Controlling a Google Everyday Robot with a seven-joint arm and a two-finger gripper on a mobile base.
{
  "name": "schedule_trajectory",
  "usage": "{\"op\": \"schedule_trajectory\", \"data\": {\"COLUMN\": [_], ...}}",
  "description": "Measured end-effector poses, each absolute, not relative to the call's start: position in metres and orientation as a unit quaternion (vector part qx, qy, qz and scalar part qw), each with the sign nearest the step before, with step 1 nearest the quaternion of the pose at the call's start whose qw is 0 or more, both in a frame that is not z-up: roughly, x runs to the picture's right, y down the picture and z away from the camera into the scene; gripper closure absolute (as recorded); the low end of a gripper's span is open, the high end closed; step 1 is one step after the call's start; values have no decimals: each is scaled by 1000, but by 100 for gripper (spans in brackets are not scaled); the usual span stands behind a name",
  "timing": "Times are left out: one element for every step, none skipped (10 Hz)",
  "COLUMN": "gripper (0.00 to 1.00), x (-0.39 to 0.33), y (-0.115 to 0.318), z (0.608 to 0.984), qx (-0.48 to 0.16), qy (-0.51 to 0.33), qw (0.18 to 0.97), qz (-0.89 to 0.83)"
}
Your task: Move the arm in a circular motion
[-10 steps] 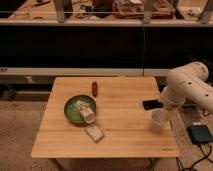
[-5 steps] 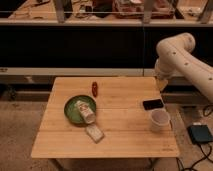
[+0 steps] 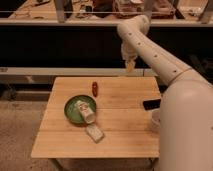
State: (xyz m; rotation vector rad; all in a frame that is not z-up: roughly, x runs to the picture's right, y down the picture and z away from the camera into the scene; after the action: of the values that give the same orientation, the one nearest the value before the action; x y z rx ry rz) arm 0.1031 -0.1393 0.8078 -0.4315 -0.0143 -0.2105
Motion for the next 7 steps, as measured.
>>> {"op": "schedule_trajectory", "data": {"gripper": [35, 35, 35, 35, 35, 35, 35], "x": [72, 34, 15, 0, -11, -12, -5], "y": [-131, -110, -92, -72, -44, -10, 17], "z": [812, 811, 806, 796, 779, 755, 732], "qx": [-223, -239, -251, -260, -269, -274, -273], "qy": [-25, -57, -78, -101, -128, -151, -165], "qw": [965, 955, 946, 937, 925, 914, 907], "qz": [-133, -168, -190, -212, -236, -259, -276]}}
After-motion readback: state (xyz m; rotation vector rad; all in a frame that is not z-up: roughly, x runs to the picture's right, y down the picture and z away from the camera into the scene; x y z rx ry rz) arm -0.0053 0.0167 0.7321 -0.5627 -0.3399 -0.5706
